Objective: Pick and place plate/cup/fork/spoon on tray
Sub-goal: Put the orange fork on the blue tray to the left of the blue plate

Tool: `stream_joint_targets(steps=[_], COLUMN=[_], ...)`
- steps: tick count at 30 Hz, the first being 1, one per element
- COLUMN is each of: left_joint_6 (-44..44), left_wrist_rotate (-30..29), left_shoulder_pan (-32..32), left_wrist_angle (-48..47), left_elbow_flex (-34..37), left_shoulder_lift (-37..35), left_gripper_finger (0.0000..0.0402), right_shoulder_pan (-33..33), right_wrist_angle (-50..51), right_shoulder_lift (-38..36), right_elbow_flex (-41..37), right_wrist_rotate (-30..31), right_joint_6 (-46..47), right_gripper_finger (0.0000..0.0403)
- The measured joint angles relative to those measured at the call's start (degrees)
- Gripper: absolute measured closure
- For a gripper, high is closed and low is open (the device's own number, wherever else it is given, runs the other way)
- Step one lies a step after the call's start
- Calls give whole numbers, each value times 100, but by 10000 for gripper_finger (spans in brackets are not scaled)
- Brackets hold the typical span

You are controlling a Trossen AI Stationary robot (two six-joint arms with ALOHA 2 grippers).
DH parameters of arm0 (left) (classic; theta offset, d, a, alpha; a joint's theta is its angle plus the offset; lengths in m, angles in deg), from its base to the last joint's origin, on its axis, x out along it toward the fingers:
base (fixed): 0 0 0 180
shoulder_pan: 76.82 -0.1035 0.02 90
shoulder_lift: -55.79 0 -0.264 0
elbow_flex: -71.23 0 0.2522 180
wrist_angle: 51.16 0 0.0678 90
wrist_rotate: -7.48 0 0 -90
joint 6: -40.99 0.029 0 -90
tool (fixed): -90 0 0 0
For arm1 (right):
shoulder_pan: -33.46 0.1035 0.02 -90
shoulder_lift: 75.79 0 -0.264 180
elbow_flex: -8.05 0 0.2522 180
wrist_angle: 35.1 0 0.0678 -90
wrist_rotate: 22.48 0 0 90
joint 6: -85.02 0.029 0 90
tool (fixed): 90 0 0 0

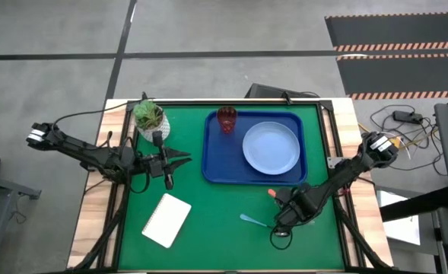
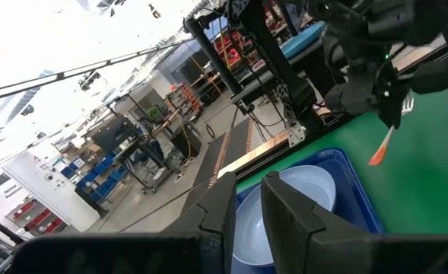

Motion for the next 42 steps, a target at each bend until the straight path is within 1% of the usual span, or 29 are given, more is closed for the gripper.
stream_joint_targets(steps=[4, 9, 13, 16, 21, 25, 27, 31, 33, 37, 39, 42], left_joint_6=[-2, -33, -45, -294, -1159, -2431, -3062, -4098, -4610, -5322, -5548, -5740], left_wrist_rotate=[1, 2, 2, 4, 4, 129, 161, 234, 432, 838, 881, 887], left_shoulder_pan=[0, 0, 0, 0, 0, 0, 0, 0, 0, 0, 4, 4], left_wrist_angle=[0, 11, 26, 67, 216, 216, 212, 177, 167, 334, 679, 1380], left_elbow_flex=[0, 0, 0, 0, -11, -28, -21, -20, -39, -61, -61, -61], left_shoulder_lift=[0, 0, 0, 2, 78, 318, 546, 1096, 1379, 1907, 2189, 2614], left_gripper_finger=[356, 356, 356, 356, 356, 356, 356, 356, 356, 356, 356, 356], right_shoulder_pan=[0, 0, -8, -108, -385, -525, -543, -551, -553, -559, -592, -678], right_wrist_angle=[4, 239, 433, 523, 684, 885, 946, 950, 952, 915, 866, 817], right_shoulder_lift=[18, 18, 82, 172, 339, 499, 571, 684, 734, 802, 813, 818], right_elbow_flex=[369, 765, 1015, 1189, 1397, 1556, 1649, 1825, 1900, 2018, 2056, 2057], right_wrist_rotate=[473, 1267, 1927, 2110, 2132, 2141, 2282, 2835, 3244, 4277, 4518, 4656], right_joint_6=[-306, -802, -1712, -2400, -3207, -4263, -4943, -6614, -7248, -8072, -8457, -8964], right_gripper_finger=[393, 394, 394, 394, 394, 394, 394, 394, 394, 394, 394, 394])
